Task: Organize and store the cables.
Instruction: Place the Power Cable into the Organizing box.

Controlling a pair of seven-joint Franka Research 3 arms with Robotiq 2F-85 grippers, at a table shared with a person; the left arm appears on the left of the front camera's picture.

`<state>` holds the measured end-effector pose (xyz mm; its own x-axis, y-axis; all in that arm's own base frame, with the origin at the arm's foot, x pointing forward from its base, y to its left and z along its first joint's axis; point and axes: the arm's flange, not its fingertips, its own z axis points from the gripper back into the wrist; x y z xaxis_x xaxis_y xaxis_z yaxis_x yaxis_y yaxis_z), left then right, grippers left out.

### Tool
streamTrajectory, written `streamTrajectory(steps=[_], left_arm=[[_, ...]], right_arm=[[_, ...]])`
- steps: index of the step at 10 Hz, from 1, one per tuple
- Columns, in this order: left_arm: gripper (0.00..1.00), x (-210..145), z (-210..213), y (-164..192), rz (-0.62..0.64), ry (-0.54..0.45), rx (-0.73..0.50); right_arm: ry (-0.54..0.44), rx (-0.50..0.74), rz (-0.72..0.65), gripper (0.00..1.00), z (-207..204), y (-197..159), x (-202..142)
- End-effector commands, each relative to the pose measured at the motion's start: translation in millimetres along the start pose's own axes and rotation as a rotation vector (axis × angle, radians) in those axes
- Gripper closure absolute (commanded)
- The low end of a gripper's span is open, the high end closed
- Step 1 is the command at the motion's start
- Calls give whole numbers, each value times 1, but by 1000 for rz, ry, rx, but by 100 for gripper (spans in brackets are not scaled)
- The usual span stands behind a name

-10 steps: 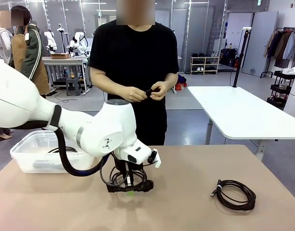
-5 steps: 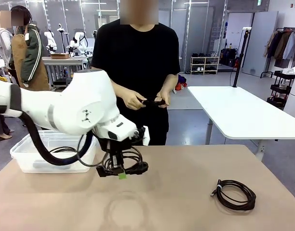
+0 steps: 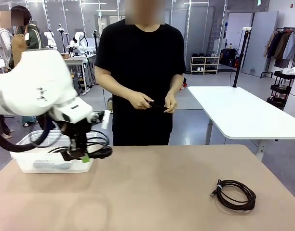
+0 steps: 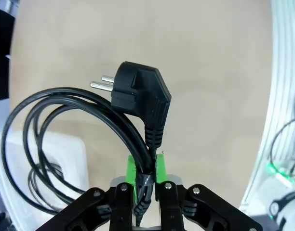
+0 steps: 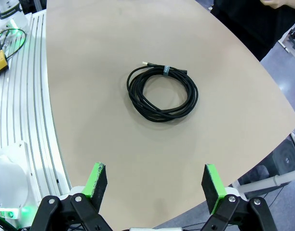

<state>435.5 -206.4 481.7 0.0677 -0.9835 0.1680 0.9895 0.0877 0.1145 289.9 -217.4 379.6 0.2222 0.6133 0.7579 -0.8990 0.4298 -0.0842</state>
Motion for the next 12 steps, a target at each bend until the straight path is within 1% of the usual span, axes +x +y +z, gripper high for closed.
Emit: streamTrajectory(steps=[1,3,5,6,7,10,11,12], left_arm=[[100,-38,19,-2,-84,9,-12],[100,-66,26,1,-78,-6,2],[100,-81,28,-1,-68,-32,-17],[100,-85,28,-5,-86,-61,-42],[100,-77,26,7,-55,-12,-3],[100,-77,26,7,-55,-12,-3],[82,-80,22,4,-60,-16,-17],[82,-87,33,23,-71,-11,-72]], right_arm=[[-10,-7,-11,0,-1,-2,1],[-10,-7,-11,0,-1,-2,1],[-10,-7,-11,0,-1,-2,1],[-10,-7,-11,0,-1,-2,1],[-10,-7,-11,0,-1,-2,1],[-10,-7,-11,0,-1,-2,1],[-10,-7,-11,0,-1,-2,1],[-10,-7,-11,0,-1,-2,1]])
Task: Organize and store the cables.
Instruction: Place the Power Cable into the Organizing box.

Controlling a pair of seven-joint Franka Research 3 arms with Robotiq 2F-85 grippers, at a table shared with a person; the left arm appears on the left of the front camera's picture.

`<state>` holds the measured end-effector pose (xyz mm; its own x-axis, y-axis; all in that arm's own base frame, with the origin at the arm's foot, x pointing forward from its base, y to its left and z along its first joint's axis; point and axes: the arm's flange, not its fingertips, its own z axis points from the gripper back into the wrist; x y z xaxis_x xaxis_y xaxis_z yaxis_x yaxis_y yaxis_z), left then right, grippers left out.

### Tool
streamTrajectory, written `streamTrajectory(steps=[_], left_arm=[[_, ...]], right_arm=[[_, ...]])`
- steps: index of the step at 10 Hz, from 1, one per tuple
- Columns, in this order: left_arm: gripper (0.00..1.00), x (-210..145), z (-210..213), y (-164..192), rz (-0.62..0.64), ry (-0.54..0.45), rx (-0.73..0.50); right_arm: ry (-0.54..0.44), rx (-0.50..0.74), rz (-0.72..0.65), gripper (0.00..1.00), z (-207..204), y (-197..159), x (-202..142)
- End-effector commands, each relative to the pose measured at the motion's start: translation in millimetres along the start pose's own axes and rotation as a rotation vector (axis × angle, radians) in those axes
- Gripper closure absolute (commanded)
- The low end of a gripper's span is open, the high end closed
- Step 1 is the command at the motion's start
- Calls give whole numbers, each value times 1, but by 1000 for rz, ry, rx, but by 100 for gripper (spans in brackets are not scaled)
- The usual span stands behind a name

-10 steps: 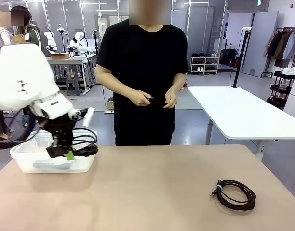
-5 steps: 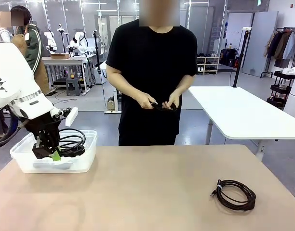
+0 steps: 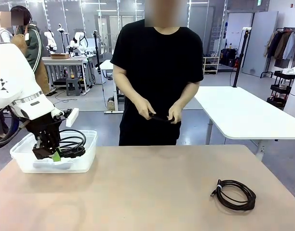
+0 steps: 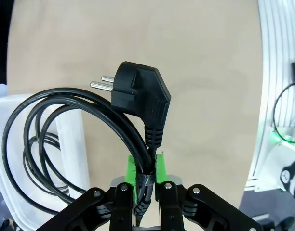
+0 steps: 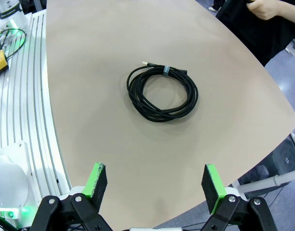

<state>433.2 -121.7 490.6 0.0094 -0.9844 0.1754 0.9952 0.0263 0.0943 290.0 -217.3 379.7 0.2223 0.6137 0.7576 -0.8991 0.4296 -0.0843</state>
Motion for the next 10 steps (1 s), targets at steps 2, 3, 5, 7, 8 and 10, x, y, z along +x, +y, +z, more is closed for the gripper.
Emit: streamTrajectory(steps=[2,3,5,7,8,10], left_arm=[[82,-31,18,67,-154,18,-122],[82,-44,22,88,-162,58,-54],[82,-68,15,139,-145,91,-8],[82,-75,4,179,-141,49,-61],[82,-78,-2,192,-130,59,-95],[82,-79,-15,206,-134,75,-156]], right_arm=[[-10,-7,-12,0,-1,-2,1],[-10,-7,-12,0,-1,-2,1],[-10,-7,-12,0,-1,-2,1],[-10,-7,-12,0,-1,-2,1],[-10,-7,-12,0,-1,-2,1],[-10,-7,-12,0,-1,-2,1]])
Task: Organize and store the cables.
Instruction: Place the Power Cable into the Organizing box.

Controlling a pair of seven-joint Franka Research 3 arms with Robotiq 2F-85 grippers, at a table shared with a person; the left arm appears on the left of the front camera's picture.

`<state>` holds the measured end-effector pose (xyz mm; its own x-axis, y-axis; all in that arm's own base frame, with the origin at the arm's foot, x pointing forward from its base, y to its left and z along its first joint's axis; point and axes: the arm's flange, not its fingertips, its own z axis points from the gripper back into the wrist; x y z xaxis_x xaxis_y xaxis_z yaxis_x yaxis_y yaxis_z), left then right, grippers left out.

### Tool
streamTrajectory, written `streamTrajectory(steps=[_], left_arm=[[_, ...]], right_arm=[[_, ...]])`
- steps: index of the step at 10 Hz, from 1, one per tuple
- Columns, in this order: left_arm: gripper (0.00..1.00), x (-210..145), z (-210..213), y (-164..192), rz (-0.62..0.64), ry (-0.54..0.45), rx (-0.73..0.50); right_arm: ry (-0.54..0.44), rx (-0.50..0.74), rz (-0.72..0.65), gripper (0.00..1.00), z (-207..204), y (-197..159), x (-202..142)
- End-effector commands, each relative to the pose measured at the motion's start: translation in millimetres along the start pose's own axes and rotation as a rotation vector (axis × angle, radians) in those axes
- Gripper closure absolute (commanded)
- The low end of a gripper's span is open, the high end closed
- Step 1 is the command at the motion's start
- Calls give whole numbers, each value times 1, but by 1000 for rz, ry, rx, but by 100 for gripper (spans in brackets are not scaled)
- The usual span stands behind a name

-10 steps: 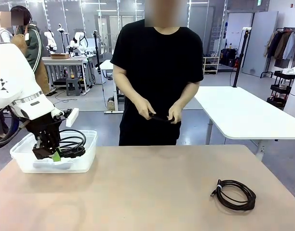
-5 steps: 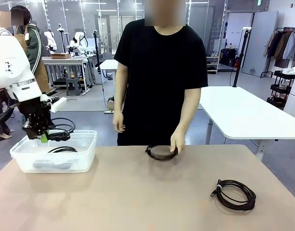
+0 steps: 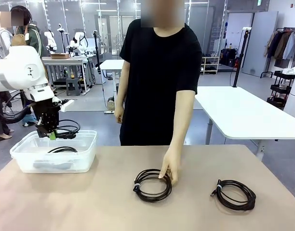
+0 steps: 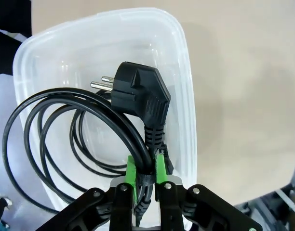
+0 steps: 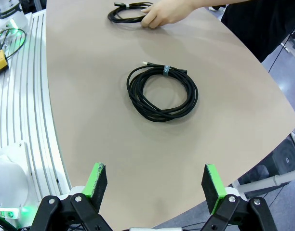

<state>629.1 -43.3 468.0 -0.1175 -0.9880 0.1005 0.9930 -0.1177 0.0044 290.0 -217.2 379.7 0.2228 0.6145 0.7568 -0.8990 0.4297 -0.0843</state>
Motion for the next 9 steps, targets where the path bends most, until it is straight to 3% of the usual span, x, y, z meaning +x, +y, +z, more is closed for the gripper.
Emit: streamTrajectory(steps=[1,3,4,7,8,9], left_arm=[[82,-5,8,16,12,29,-59],[82,-5,-2,30,37,18,-92],[69,-6,-5,32,44,16,-109],[11,-8,-10,32,69,22,-125],[0,-9,-8,29,71,19,-124],[0,-9,-7,26,70,24,-110]], right_arm=[[-12,-7,-11,0,-1,-2,0],[-12,-7,-11,0,-1,-2,0],[-12,-7,-11,0,-1,-2,0],[-12,-7,-11,0,-1,-2,0],[-12,-7,-11,0,-1,-2,0],[-12,-7,-11,0,-1,-2,0]])
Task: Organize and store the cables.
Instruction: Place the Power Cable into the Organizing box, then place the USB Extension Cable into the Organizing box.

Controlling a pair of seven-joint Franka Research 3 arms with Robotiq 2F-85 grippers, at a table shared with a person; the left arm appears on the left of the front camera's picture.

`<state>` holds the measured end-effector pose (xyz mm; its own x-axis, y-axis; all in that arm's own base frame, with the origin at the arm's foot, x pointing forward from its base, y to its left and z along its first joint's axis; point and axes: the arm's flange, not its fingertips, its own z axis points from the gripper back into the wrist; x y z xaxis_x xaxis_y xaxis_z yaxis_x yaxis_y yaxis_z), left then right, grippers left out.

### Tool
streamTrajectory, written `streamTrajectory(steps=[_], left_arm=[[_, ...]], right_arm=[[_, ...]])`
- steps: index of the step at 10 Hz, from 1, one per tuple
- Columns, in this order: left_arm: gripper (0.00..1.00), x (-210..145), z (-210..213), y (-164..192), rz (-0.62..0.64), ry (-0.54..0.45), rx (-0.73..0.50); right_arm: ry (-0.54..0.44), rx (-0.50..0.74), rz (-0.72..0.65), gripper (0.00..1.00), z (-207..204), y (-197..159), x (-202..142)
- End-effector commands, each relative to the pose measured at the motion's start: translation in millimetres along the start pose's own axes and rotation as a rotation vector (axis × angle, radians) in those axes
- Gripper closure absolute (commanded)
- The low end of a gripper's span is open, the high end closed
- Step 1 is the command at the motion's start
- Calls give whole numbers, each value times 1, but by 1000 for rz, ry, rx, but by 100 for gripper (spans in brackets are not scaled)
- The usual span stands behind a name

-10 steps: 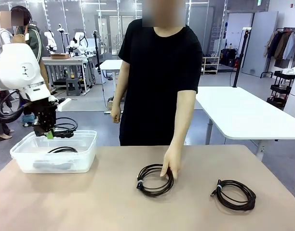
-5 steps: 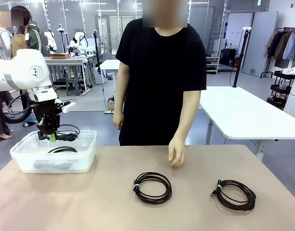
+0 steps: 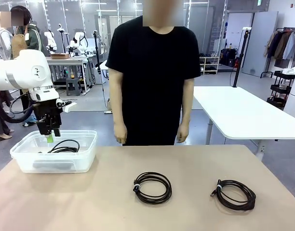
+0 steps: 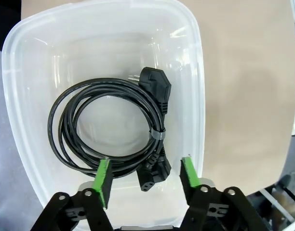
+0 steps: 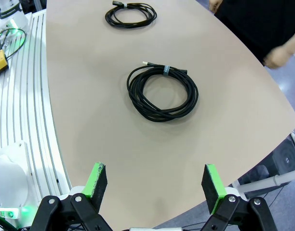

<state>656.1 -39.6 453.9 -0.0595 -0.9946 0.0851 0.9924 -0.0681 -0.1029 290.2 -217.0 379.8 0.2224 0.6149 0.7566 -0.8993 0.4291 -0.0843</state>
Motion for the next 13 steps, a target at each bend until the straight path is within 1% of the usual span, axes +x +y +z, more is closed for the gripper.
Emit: streamTrajectory(steps=[1,2,3,4,6,7,13], left_arm=[[0,-1,8,-3,21,11,-1],[2,-2,8,-6,34,10,4],[0,-2,6,-11,54,11,7],[0,-2,4,-20,91,40,38],[0,-9,1,-44,124,13,59],[0,-3,10,-10,75,18,19],[0,-3,10,-10,75,18,19]], right_arm=[[-12,-8,-12,0,-1,-2,0],[-12,-8,-12,0,-1,-2,0],[-12,-8,-12,0,-1,-2,0],[-12,-8,-12,0,-1,-2,0],[-12,-8,-12,0,-1,-2,0],[-12,-8,-12,0,-1,-2,0],[-12,-8,-12,0,-1,-2,0]])
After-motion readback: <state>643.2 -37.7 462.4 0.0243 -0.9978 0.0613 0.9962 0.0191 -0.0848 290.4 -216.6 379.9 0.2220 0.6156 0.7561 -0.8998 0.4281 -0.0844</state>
